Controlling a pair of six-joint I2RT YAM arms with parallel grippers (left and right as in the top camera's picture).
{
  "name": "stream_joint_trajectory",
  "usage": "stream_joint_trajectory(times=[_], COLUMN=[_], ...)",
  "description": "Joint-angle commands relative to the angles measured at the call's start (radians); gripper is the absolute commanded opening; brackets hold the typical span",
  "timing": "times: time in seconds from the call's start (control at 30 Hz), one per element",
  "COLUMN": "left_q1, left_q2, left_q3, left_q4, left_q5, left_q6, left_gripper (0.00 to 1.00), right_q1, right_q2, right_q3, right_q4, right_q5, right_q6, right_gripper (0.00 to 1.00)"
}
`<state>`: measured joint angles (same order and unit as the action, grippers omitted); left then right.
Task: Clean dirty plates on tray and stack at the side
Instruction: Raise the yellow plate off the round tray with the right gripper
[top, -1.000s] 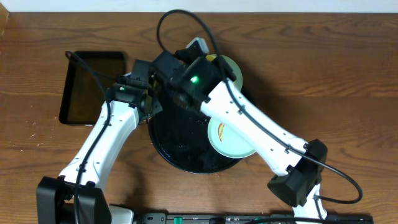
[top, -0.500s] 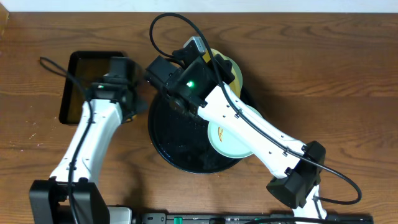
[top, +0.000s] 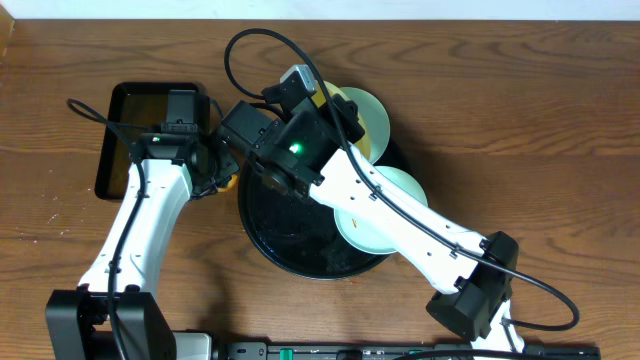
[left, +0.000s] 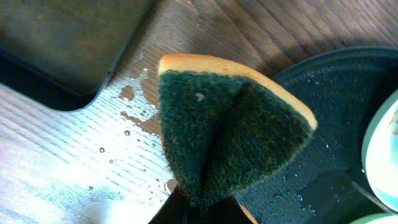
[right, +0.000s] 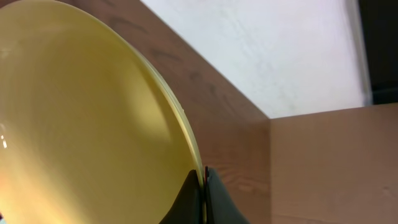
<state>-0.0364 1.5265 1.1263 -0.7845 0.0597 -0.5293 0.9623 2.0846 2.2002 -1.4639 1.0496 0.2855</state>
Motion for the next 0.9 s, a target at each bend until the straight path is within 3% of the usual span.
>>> stream_joint_trajectory(times=[0.0,0.27,0.47,0.57,0.73,0.87], left_q1=[-0.001,0.050,0.145,0.194,0.274,0.332], left_q2=[-0.002,0.000,0.049,0.098,0.134,0.136], left_q3=[0.001,0.001,0.001,0.001,0.001,0.001], left_q4=[0.007,0.141,0.315,0.364,0.383,0.405], left_q5=[-0.010,-0.235,-0.237,-0.237,-0.237,-0.236], left_q6=[0.024,0.071,0.154,0.201,0.204,0.204], left_gripper=[0.08,0.08,0.08,0.07,0.08,0.08], right_q1=[0.002,0.001,0.002,0.002,0.042,0.087], right_q2=[-0.031,-0.031,-0.031,-0.031,-0.031,-0.031], right_q3=[0.023,0.021,0.021,0.021,0.021,0.021], right_q4=[0.004,0.032,0.035,0.043,0.008,0.053], right_q5=[-0.063,-0.077,-0.164,-0.209,0.212,0.241], right_q6=[0.028,0.032,0.085,0.035,-0.048,-0.267], right_gripper=[0.01,0.01,0.01,0.01,0.01,0.01])
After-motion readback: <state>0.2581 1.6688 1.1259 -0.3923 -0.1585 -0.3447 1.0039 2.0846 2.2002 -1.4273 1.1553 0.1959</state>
